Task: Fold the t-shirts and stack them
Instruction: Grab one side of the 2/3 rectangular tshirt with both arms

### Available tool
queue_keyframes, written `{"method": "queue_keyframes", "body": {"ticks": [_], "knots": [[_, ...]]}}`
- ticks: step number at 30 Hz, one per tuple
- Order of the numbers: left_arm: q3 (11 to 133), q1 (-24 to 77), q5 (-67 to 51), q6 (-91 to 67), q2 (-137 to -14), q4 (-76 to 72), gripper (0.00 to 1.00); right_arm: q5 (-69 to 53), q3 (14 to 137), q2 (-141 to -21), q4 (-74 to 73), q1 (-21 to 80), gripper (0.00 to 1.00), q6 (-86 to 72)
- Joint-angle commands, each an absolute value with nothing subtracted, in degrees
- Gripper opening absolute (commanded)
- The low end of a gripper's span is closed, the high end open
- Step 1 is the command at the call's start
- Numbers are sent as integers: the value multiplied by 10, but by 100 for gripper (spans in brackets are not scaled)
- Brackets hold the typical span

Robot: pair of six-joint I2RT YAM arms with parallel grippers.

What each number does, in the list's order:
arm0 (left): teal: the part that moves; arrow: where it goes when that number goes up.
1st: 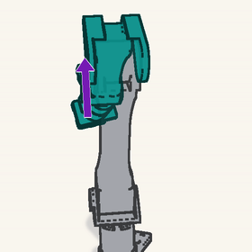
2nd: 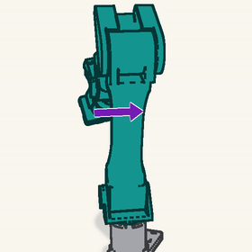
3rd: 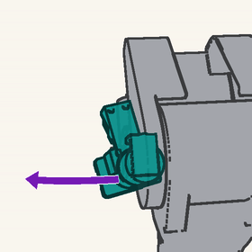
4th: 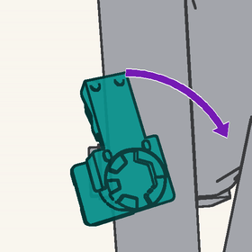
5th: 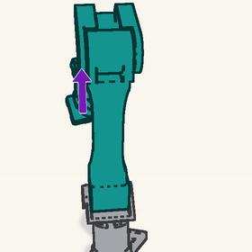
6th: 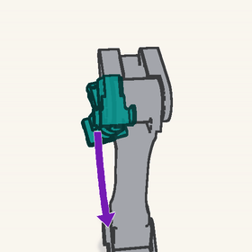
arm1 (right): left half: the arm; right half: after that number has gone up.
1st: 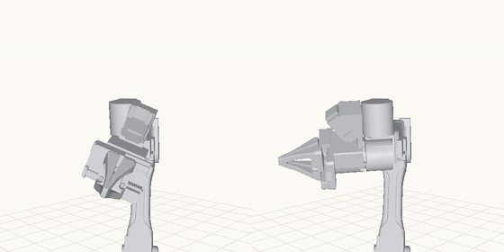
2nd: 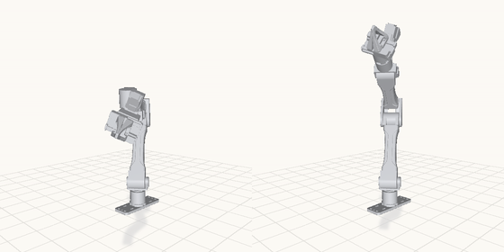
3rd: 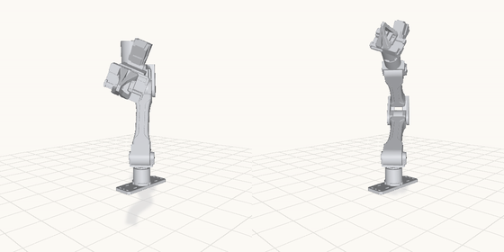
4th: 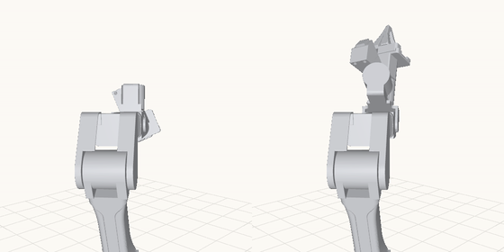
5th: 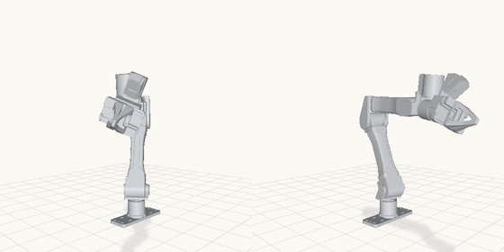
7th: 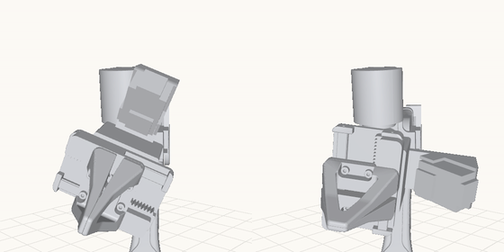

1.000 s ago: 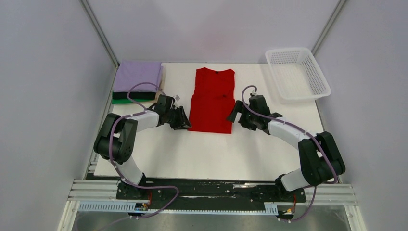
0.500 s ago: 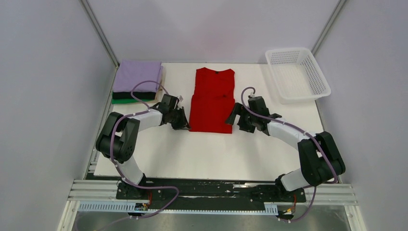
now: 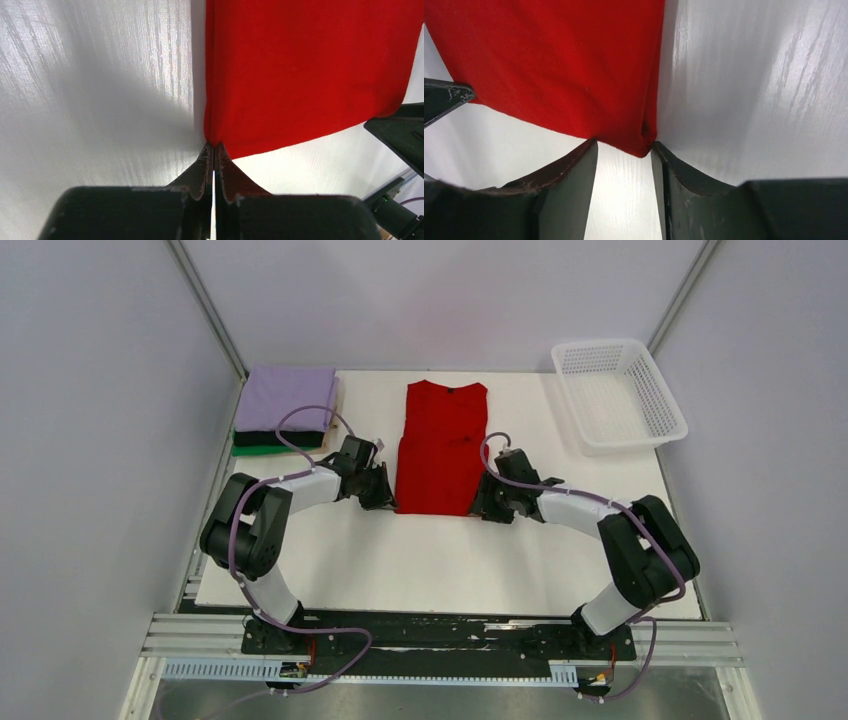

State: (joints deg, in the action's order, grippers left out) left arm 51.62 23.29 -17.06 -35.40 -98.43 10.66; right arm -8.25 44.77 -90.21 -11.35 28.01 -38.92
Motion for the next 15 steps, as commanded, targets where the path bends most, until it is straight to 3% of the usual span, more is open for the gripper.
{"method": "queue_keyframes", "body": {"ticks": [1,9,15], "knots": [[501,240,-129,-330,-995,167,0,-36,466,-934,-120,283,43,-378],[497,240,-136,-331,-976,160,0,-29,465,-963,-100,288,1,-351],[468,253,-142,-341,-881,173,0,-82,431,-881,-121,318,0,-327]]}}
